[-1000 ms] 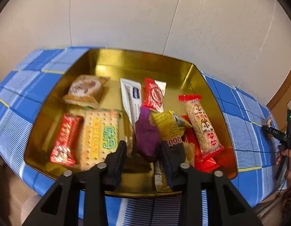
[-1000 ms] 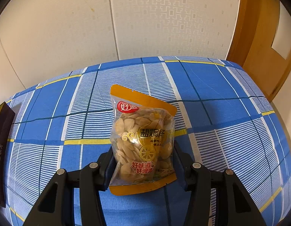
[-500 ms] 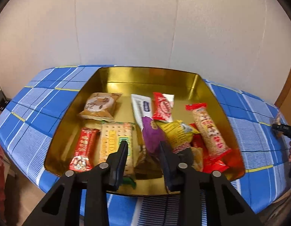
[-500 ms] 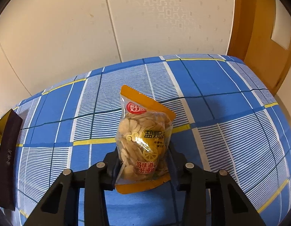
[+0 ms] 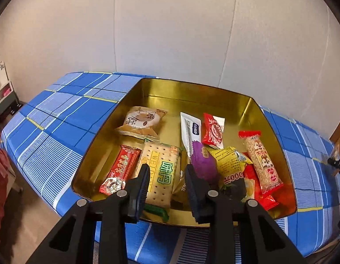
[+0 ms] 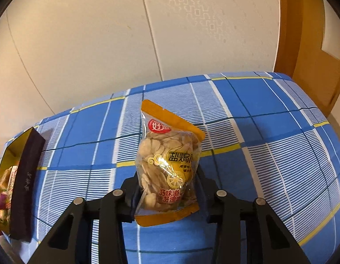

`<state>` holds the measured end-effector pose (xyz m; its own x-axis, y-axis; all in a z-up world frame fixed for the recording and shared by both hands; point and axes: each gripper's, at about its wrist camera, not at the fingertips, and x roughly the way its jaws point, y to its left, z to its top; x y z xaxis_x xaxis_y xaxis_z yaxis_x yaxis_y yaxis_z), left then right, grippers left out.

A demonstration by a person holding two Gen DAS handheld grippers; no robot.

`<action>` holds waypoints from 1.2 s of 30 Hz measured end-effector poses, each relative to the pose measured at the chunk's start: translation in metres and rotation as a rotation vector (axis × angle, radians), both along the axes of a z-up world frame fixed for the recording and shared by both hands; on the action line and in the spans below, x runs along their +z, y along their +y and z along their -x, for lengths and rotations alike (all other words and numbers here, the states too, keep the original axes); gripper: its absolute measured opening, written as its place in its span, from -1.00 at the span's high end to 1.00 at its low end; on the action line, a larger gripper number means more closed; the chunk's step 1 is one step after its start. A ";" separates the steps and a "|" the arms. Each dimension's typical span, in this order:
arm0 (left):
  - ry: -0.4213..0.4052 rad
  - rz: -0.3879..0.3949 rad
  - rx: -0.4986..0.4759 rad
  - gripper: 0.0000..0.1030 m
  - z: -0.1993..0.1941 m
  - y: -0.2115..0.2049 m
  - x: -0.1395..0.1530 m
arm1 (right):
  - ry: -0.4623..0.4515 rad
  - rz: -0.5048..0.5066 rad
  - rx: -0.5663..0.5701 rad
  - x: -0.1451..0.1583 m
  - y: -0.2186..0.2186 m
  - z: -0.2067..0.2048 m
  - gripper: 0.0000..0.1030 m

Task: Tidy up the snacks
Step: 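Carry the nut bag into the gold tray and open the right gripper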

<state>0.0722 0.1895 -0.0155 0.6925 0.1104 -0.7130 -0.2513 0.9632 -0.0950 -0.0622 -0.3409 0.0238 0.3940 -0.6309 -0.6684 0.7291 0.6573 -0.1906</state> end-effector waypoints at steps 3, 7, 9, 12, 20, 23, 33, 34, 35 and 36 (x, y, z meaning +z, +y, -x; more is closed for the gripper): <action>-0.017 0.022 -0.024 0.36 0.000 -0.003 0.000 | 0.001 0.009 0.022 -0.002 0.011 -0.003 0.19; -0.034 -0.037 -0.077 0.36 0.002 -0.019 0.000 | 0.009 0.015 0.064 -0.005 0.027 -0.009 0.19; -0.041 -0.058 -0.097 0.36 0.004 -0.024 0.000 | 0.015 0.029 0.081 -0.006 0.035 -0.011 0.19; -0.060 -0.075 -0.129 0.36 0.007 -0.030 -0.001 | 0.014 0.044 0.108 -0.007 0.047 -0.014 0.19; -0.054 -0.095 -0.183 0.36 0.012 -0.036 -0.010 | 0.024 0.045 0.136 -0.015 0.067 -0.023 0.19; -0.056 -0.092 -0.191 0.36 0.013 -0.036 -0.011 | 0.038 0.052 0.160 -0.017 0.079 -0.030 0.19; -0.069 -0.097 -0.204 0.36 0.021 -0.032 -0.009 | 0.028 -0.012 0.311 -0.018 0.144 -0.072 0.19; -0.068 -0.092 -0.201 0.36 0.022 -0.031 -0.009 | 0.028 -0.011 0.330 -0.017 0.152 -0.078 0.19; -0.069 -0.086 -0.198 0.36 0.023 -0.029 -0.009 | 0.030 -0.004 0.357 -0.016 0.163 -0.086 0.19; -0.068 -0.081 -0.198 0.36 0.023 -0.028 -0.009 | 0.031 0.002 0.373 -0.015 0.170 -0.092 0.19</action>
